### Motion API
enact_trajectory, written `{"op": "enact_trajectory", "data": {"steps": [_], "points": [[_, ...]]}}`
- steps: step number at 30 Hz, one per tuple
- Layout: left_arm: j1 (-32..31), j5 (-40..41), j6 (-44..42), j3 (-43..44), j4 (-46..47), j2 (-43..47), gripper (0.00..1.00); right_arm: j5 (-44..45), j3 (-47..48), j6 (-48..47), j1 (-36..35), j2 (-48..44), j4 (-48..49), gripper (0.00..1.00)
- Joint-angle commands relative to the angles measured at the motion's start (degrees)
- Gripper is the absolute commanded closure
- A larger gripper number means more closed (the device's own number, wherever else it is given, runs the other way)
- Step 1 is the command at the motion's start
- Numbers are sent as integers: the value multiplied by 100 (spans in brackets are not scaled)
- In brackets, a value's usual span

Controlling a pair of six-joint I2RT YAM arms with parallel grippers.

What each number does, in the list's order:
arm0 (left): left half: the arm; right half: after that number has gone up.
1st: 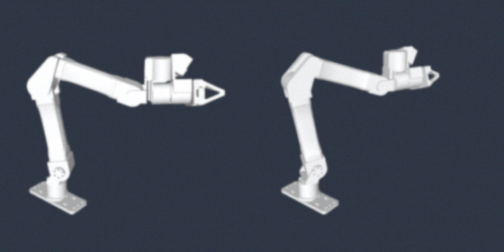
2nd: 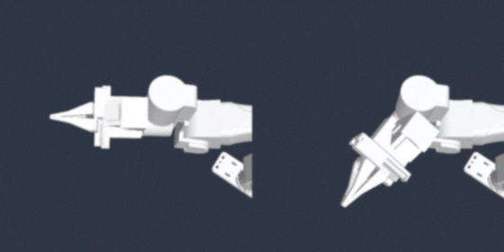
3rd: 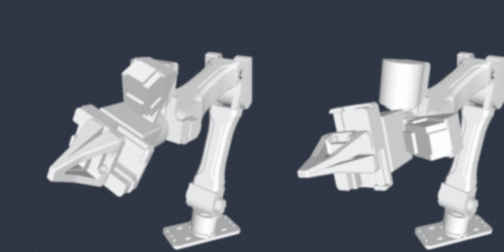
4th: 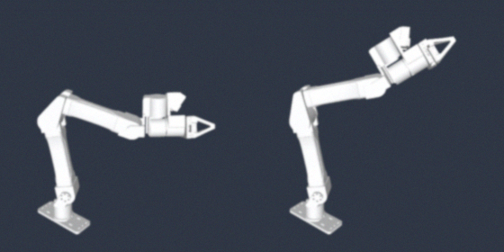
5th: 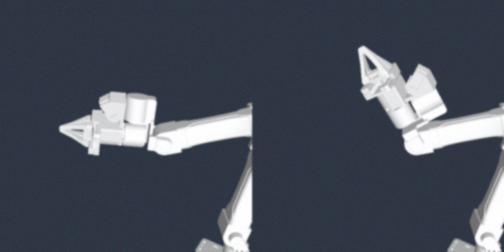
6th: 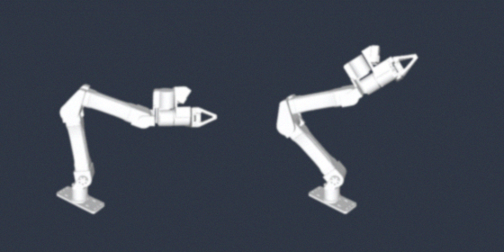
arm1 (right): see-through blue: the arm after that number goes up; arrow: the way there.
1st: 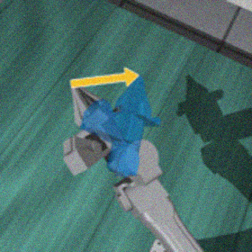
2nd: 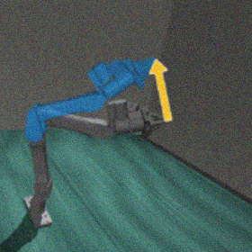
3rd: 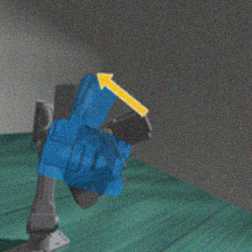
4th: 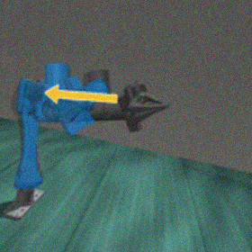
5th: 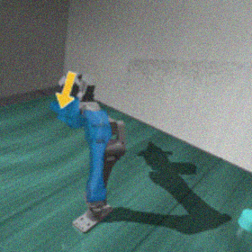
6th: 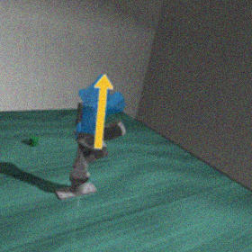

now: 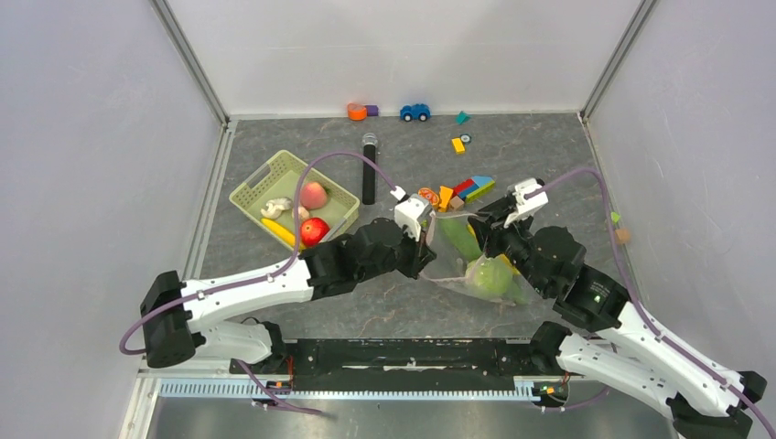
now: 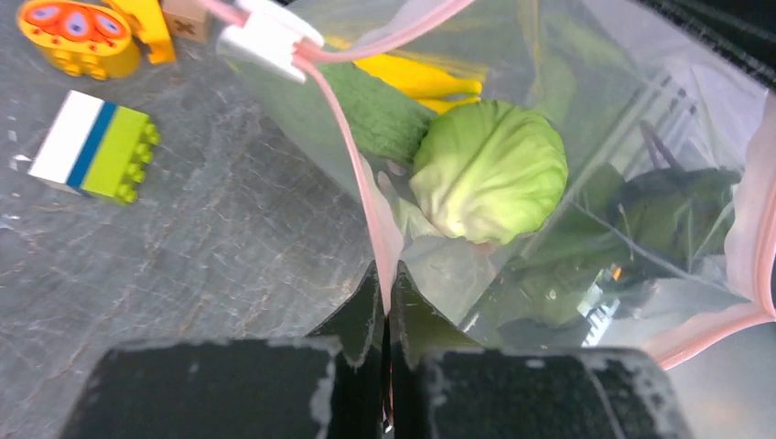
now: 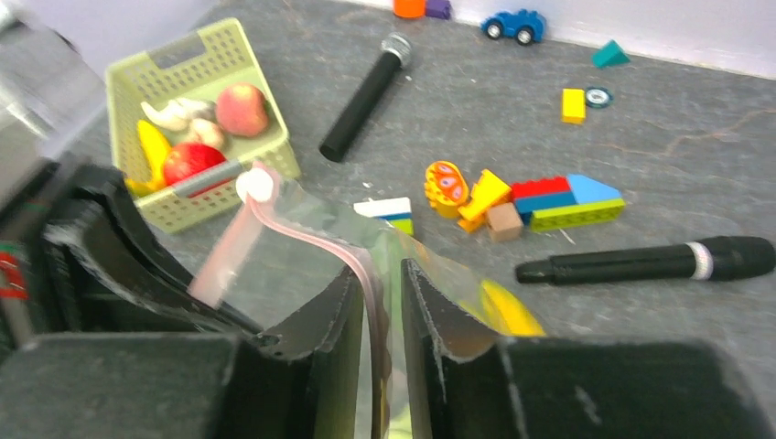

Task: Place the food in the zip-top bag and seal the zipper
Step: Adjust the zipper food storage bag at the center of the board.

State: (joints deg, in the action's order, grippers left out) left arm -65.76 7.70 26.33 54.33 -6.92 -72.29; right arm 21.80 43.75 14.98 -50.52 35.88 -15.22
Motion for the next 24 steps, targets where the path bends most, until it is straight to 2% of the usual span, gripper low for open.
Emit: {"op": "enact_trajectory", "data": {"steps": [1,4,9,14,19,24], "points": [[-12,1021,-218,463,-188,531,98,355,830,-187,-17,302,-1436,70],[-8,1401,-493,728,-321,580,98,523,1269,-115,-10,656,-2527,67],[-9,1477,-1028,1331,-489,307,98,352,1973,-117,-10,1043,-3354,60],[-1,1515,-1380,1887,-862,-93,98,215,2355,-197,-10,1272,-3655,60],[62,1564,-1440,2046,-1103,-281,98,452,2618,-188,-12,1353,-3903,57],[85,1260,-1420,2018,-1065,-354,98,722,2816,-203,-10,1216,-3681,42]]}}
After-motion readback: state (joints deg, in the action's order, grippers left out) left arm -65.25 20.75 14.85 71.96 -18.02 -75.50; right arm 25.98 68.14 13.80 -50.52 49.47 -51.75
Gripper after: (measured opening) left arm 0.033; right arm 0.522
